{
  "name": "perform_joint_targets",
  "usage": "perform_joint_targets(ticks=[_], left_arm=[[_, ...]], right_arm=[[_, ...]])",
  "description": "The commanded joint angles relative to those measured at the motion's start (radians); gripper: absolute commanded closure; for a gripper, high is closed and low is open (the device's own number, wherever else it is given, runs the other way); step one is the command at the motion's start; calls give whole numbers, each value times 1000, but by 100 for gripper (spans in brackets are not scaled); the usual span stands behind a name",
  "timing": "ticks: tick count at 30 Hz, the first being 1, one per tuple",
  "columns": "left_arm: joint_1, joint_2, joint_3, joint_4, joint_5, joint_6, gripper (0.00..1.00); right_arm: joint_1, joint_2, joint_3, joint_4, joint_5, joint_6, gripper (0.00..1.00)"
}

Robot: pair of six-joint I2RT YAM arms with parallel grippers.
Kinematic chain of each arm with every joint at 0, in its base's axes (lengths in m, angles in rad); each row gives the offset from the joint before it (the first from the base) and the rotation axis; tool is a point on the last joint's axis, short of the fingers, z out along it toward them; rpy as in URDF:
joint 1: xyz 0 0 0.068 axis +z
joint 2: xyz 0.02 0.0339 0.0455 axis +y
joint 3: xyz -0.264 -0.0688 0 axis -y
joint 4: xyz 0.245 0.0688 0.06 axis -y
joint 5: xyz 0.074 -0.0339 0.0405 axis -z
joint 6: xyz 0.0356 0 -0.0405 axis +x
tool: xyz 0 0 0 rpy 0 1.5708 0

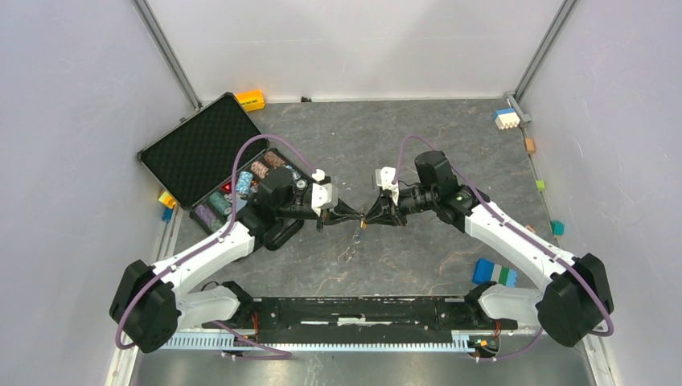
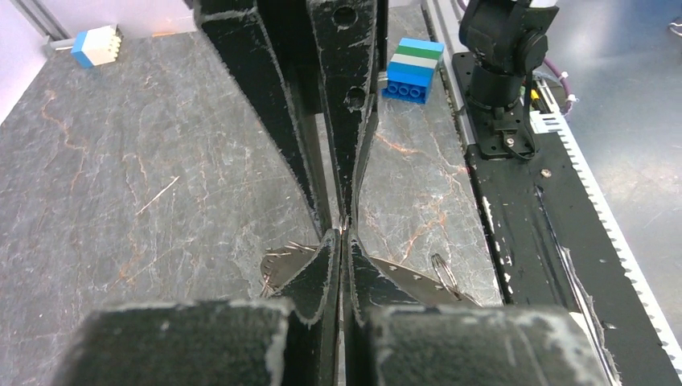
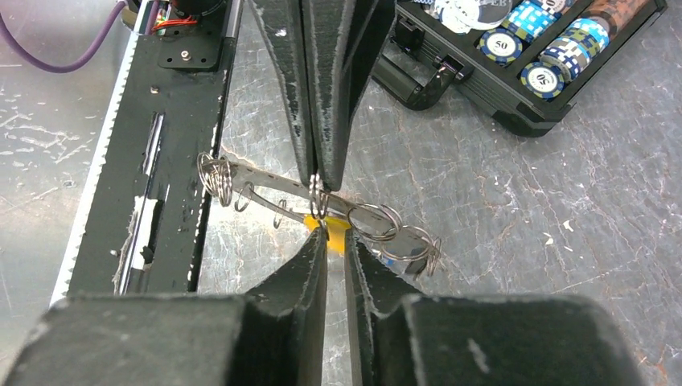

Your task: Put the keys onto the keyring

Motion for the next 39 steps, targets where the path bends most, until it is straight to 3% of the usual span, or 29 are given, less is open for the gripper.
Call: perform_joint_targets(ticks=[1,6,16,30,39], left_arm=[[1,-19,7,85,55,-28,98],[1,-23,-5,91,51,-25,98],[2,-21,-20,145,45,-74,98],[2,-14,-30,184,52,-103,98],[2,-9,-29,185,53,-108,98]], right_arm=[[-3,6,-1,31,-20,13,78],[-3,-28,-3,22,1,-5,68],[-5,-97,-12,49,-44,-17,63],[-4,-62,-8,79,-55,14,76],[-3,-61,-14,96,-62,35,78]])
